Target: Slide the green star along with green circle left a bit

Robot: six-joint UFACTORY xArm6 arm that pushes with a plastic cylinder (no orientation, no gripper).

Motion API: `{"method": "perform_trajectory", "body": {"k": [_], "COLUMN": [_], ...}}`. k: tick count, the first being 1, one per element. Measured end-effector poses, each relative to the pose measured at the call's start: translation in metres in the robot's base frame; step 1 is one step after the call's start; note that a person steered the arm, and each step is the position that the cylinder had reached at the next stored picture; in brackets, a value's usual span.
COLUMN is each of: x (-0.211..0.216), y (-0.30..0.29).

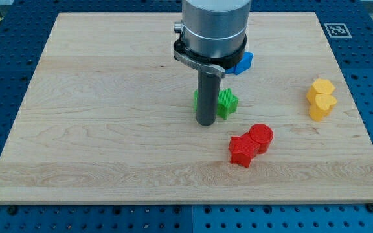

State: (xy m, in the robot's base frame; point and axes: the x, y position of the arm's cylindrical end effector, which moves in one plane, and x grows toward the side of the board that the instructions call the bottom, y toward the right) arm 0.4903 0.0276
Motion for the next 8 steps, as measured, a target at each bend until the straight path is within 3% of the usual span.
{"method": "perform_trajectory", "body": {"k": [3, 6, 8], "x": [0.018, -0.012, -0.015], "y": [0.034, 0.072, 0.059]}}
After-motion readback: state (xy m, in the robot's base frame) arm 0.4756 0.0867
